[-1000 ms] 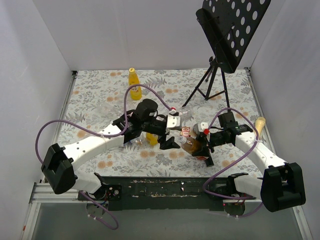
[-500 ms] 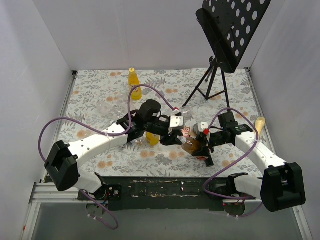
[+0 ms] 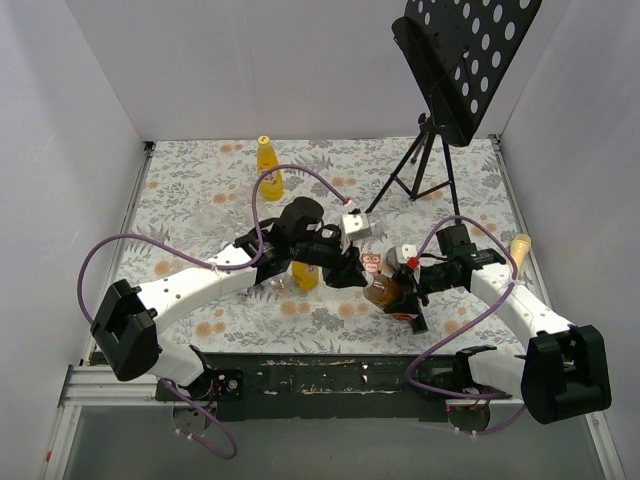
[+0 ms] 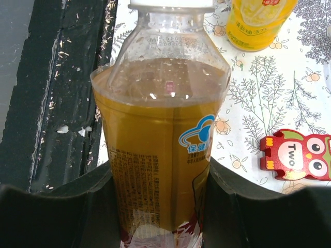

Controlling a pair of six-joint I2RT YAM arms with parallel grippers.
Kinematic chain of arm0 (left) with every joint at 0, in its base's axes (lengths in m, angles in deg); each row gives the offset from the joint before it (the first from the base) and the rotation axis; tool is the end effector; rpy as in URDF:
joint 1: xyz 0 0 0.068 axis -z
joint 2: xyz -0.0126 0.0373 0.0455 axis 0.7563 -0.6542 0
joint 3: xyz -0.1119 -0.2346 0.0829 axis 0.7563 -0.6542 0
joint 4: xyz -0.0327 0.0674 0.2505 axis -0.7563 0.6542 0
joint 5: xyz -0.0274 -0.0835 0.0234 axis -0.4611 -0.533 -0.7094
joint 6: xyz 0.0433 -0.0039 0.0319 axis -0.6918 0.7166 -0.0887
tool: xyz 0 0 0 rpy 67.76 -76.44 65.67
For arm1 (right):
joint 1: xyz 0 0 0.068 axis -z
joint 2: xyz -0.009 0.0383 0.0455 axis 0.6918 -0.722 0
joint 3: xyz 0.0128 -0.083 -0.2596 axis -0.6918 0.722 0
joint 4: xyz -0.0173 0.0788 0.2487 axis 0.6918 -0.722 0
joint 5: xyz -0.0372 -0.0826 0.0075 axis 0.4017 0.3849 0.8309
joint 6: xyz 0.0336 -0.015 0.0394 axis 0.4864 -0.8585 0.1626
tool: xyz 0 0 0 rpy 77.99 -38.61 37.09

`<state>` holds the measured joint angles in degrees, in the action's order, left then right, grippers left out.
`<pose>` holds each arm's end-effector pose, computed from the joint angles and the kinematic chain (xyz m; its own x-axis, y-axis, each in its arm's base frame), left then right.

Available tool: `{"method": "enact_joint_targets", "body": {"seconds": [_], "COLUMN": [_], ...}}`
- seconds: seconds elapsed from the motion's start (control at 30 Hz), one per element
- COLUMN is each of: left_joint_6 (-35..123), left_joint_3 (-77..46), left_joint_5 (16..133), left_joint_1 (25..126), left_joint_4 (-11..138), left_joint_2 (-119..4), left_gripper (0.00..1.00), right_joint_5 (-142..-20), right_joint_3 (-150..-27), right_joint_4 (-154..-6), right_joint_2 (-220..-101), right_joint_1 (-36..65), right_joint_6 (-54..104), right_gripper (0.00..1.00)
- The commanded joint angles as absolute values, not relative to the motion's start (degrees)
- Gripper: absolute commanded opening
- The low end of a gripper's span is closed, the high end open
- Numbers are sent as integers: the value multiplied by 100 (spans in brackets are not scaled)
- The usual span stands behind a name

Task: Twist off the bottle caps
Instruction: Unscrew the bottle cap from the plastic bottle.

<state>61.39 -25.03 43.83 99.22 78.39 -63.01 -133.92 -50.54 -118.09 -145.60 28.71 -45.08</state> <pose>0.1872 -0.2585 0.3007 -0.7520 0.3038 -0.5850 0.6568 0.2711 -0.7036 0.1782 0.0802 0.2071 0.0073 -0.4475 -0.8943 -0.9990 -0.0421 0.0129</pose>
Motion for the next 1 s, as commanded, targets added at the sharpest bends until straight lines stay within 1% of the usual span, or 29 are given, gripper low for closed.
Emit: {"method": "enact_joint_targets", "body": {"seconds": [0.0, 0.03, 0.07, 0.13, 0.2, 0.27, 0.4, 0.6, 0.8, 0.97], "left_joint_6": [9317, 10318, 10928, 11565, 11734, 11778, 12085, 12560, 12683, 12552], "left_joint_3": [-1927, -1804, -1637, -1242, -1012, -1012, -1003, -661, -669, -678], "left_joint_5": [5373, 5794, 5981, 6070, 6490, 6729, 6660, 6633, 6562, 6861], "left_joint_1": [9924, 9898, 9889, 9906, 9924, 9924, 9924, 9915, 9915, 9915], "left_joint_4": [7710, 7894, 8148, 8675, 9133, 9214, 9249, 9468, 9486, 9504], "left_joint_2": [-6106, -6106, -6158, -6307, -6369, -6343, -6413, -6545, -6651, -6563], "left_gripper": [0, 0, 0, 0, 0, 0, 0, 0, 1, 35], "right_joint_5": [-13427, -13436, -13445, -13462, -13471, -13454, -13418, -13436, -13427, -13436], "right_joint_3": [-5080, -5080, -5088, -5097, -5097, -5097, -5080, -5080, -5080, -5080], "right_joint_4": [-11831, -11831, -11822, -11839, -11848, -11848, -11822, -11822, -11822, -11822], "right_joint_2": [-14592, -14601, -14610, -14636, -14645, -14645, -14601, -14601, -14583, -14583], "right_joint_1": [2848, 2848, 2848, 2840, 2822, 2822, 2822, 2822, 2822, 2822], "right_joint_6": [-4585, -4585, -4585, -4576, -4585, -4585, -4567, -4558, -4558, -4558], "right_gripper": [1, 1, 1, 1, 1, 1, 1, 1, 1, 1]}}
